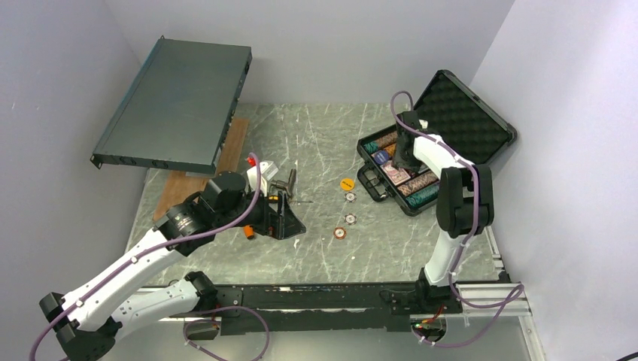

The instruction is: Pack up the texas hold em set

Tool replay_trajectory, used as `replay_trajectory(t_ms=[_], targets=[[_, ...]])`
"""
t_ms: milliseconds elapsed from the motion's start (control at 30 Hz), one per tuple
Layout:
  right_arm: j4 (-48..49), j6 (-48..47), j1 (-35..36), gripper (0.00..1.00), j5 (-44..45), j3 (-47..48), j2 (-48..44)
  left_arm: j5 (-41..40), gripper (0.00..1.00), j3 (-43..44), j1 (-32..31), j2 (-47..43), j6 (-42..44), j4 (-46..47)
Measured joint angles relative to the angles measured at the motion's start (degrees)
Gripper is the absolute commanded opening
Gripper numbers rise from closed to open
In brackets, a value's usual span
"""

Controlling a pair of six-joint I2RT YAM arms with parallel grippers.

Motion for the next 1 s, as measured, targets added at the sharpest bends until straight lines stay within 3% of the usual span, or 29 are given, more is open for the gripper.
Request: replay_trajectory(t_ms=[233,300,467,567,800,1000], targets=[[-0.3,-1.7,-1.5,0.22,1.1,0.6,3.7,-0.1,0.99,0.0,0.0,-0.2,0.0,0.0],[0.2,-2.0,-1.7,0.29,-0.3,0.6,3.5,-0.1,0.99,0.0,0.0,-0.3,0.0,0.0],[3.7,-1.4,-1.8,0.57,-6.7,-0.1,1.8,0.1,0.99,0.0,0.0,-0.1,0.0,0.2],[6.4,-0.2,-1.8,0.65,-10.7,0.0,1.1,0.3,0.99,0.1,0.0,0.2,0.0,0.2],[9.7,8.8,-1.7,0.66,-17.2,4.0,2.7,0.3,0.99,0.1,0.0,0.2,-0.1,0.2],[20.0,19.6,-2.0,0.59,-21.8,-6.2,0.2,0.3,0.99,0.1,0.0,-0.1,-0.1,0.1]])
